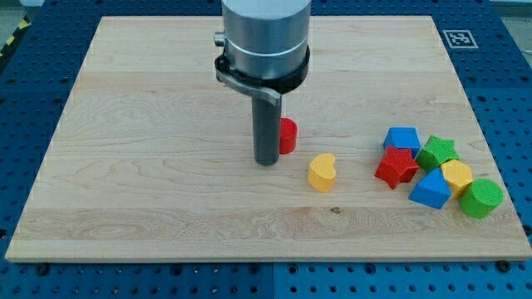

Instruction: Point at the green circle

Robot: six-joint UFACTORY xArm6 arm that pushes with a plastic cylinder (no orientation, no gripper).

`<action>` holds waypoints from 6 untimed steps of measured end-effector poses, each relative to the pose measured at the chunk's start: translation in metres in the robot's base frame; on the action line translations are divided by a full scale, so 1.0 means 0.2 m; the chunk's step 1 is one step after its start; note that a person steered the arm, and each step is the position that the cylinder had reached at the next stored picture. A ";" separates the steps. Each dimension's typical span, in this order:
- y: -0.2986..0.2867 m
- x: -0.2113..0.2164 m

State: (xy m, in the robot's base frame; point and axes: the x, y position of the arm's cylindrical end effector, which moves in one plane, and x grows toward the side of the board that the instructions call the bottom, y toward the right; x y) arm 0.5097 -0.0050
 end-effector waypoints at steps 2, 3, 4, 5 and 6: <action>0.25 0.40; 0.68 0.51; 1.00 0.54; 1.39 0.54; 1.40 0.54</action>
